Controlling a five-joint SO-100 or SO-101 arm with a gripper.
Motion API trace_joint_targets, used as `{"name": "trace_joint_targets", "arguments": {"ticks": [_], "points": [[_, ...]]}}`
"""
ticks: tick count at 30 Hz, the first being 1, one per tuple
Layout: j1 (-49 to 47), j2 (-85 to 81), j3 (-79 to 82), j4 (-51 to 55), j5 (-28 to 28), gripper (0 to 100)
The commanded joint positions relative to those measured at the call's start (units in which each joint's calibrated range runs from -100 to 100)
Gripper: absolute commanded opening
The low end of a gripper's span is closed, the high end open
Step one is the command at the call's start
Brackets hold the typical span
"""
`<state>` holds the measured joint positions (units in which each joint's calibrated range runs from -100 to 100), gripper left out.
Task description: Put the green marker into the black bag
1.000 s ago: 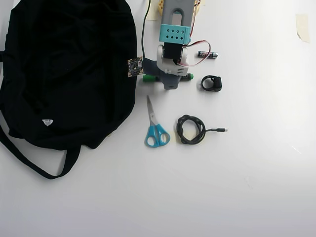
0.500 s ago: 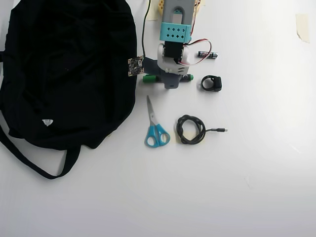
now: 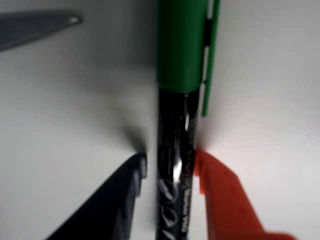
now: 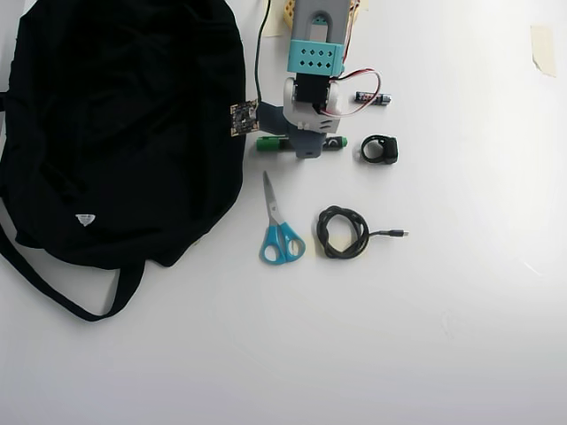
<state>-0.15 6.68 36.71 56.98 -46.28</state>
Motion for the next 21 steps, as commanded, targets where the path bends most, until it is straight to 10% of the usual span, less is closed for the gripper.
{"name": "trace_joint_targets", "arguments": {"ticks": [1,21], "points": [[-0.5,0.7,1.2,-0.6,-2.2,12],[-0.1,0.6,4.3,-0.6,-1.8,12]]}}
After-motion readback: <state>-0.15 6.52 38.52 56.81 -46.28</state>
